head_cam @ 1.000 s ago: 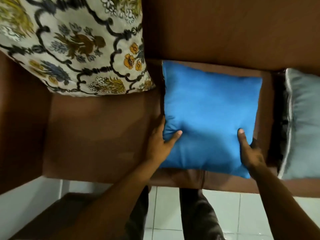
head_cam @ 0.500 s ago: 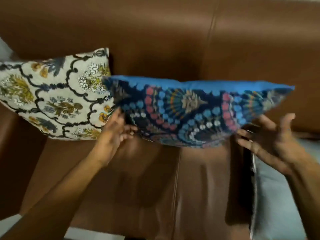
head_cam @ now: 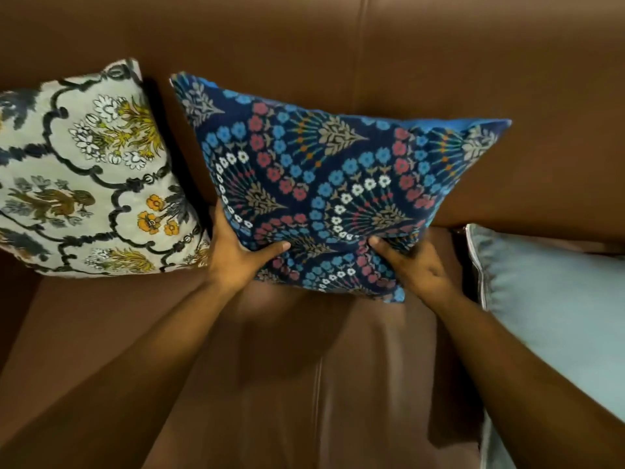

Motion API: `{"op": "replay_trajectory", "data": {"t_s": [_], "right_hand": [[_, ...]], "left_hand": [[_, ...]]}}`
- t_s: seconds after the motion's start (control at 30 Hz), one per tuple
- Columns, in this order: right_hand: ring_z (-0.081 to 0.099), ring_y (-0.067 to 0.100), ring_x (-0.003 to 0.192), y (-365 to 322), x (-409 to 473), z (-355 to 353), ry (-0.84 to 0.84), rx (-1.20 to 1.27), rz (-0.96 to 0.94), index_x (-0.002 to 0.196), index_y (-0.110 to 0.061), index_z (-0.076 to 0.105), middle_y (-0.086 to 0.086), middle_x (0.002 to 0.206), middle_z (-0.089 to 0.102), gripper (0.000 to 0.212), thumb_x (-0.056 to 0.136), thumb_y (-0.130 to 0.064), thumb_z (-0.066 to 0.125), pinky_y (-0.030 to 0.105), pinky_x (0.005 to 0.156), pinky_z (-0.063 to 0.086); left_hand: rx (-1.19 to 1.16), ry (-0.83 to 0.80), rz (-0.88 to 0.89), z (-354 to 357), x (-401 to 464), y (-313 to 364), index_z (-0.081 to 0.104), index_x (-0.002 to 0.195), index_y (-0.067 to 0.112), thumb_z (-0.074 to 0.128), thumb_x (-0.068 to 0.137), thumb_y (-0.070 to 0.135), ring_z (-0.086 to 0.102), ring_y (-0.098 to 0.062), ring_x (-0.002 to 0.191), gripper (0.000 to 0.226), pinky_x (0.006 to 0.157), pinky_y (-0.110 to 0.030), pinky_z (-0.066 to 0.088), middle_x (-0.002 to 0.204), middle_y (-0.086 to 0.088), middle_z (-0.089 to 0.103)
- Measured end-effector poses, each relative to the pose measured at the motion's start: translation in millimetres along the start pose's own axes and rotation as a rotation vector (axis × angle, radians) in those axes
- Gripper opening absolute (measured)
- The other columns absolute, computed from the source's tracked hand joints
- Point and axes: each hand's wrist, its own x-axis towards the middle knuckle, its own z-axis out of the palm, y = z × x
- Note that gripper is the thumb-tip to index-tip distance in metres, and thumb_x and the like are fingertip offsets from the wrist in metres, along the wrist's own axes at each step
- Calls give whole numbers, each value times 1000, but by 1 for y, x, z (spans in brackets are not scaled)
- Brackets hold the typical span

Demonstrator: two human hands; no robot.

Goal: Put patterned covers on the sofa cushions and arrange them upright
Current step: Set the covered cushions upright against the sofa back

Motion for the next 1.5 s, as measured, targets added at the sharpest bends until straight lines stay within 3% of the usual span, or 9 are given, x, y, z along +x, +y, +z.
{"op": "replay_trajectory", "data": {"t_s": [0.13, 0.27, 0.47, 0.63, 0.83, 1.07, 1.27, 1.37, 1.5], "right_hand": [[65, 13, 117, -5, -13, -26, 71, -183, -71, 132, -16, 62, -1, 129, 68, 71, 72, -46, 85, 28, 98, 53], [63, 25, 108, 39, -80, -142, 514, -465, -111, 112, -15, 71, 9, 112, 65, 37, 82, -36, 76, 32, 102, 49], [72, 34, 98, 191, -213, -340, 688, -300, 665, 107, -20, 67, 12, 105, 74, 79, 60, -84, 71, 52, 84, 59], [70, 14, 106, 186, -229, -361, 365, -50, 557, 130, -30, 61, -7, 122, 71, 55, 82, -55, 75, 33, 84, 61], [72, 31, 91, 81, -197, -448, 388, 81, 469, 101, -8, 76, 5, 93, 79, 30, 84, -32, 74, 36, 82, 54], [68, 23, 105, -30, -90, -493, 288, 721, 43, 109, -17, 68, 5, 109, 71, 33, 86, -40, 74, 39, 104, 47], [70, 9, 113, 10, -53, -450, 437, 158, -134, 138, -21, 53, -5, 124, 73, 98, 52, -34, 98, 32, 89, 60], [68, 1, 112, 43, -50, -437, 491, 72, -125, 141, -21, 52, -10, 123, 70, 96, 57, -30, 97, 34, 94, 59], [71, -2, 105, 41, -41, -438, 557, 102, -187, 138, -14, 58, -8, 116, 73, 73, 73, -18, 89, 18, 81, 58]], "left_hand": [[65, 166, -40, 23, -21, 7, 18, 163, 18, 87, 74, 52, 34, -19, 152, 117, 124, -34, 31, 166, -5, 33], [142, 288, -127, 91, -119, 20, 4, 167, 21, 69, 94, 49, 17, -24, 158, 101, 122, -36, 27, 174, -15, -2], [44, -511, -56, 250, -256, 76, 7, 161, 45, 68, 76, 74, 42, -7, 144, 109, 125, -33, 32, 165, 12, 28], [111, -563, 55, 324, -277, 99, 6, 162, 44, 73, 86, 61, 8, -7, 160, 103, 128, -19, 9, 173, 9, 8], [-454, -467, -291, 270, -238, 201, 57, 143, 34, 83, 65, 69, 61, -6, 132, 89, 109, -27, 52, 149, 5, 62], [-546, -552, -104, 270, -121, 289, 44, 154, 17, 65, 54, 95, 74, -22, 94, 129, 76, -38, 65, 112, 0, 77], [15, -255, 209, 322, -81, 248, 34, 151, 40, 83, 55, 79, 53, -5, 137, 114, 116, -31, 44, 148, 11, 54], [-84, -278, 118, 335, -97, 238, 36, 149, 38, 92, 53, 67, 54, 20, 121, 115, 99, -2, 43, 141, 20, 58], [-116, -168, 79, 346, -107, 233, 37, 152, 25, 91, 62, 54, 57, 19, 120, 109, 101, -8, 46, 136, 25, 60]]}}
